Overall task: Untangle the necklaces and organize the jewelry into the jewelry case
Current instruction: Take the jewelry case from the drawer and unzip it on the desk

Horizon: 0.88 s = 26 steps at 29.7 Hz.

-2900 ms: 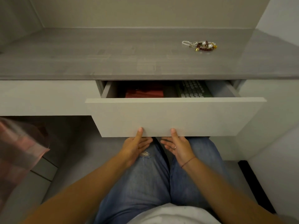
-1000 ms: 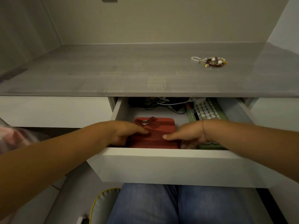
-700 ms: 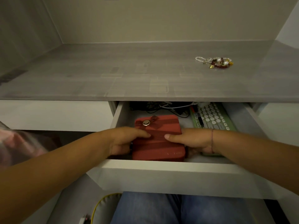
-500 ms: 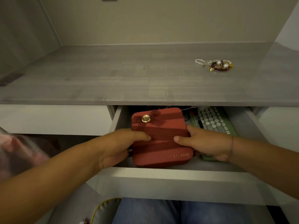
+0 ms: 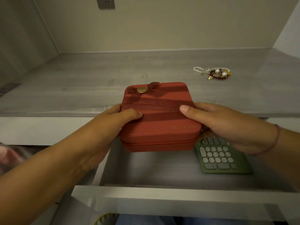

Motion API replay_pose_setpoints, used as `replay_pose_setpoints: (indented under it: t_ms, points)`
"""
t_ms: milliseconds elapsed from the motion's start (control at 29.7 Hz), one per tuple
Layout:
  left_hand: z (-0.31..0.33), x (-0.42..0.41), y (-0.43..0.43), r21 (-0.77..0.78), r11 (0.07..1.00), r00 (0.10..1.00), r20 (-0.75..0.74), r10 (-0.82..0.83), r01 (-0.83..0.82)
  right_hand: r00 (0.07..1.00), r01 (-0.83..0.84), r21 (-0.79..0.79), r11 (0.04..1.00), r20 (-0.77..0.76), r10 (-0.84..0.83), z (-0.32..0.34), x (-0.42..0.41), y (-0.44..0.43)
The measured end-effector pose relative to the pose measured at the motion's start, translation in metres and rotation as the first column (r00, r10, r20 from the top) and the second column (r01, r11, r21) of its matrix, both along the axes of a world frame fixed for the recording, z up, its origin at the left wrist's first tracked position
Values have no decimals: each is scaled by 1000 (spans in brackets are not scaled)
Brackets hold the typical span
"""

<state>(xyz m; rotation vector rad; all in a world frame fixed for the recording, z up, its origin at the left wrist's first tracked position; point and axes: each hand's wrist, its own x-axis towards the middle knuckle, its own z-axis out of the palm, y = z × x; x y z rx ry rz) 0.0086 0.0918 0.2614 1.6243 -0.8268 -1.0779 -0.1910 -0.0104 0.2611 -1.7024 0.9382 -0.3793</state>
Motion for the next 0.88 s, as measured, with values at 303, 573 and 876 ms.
replay_pose_setpoints:
  t_ms: [303,573,876]
  points:
    - [15,-2,-12,-57,998,1000,-4,-5,5,995,-9,-61,998,98,14,22,-2,-13]
    - [12,13,-105,-58,997,998,-35,51,-53,992,117,-64,991,62,-113,8,30,-77]
    - [-16,31,-189,-47,996,994,-90,69,-73,962,266,-54,962,72,-262,-24,68,-162]
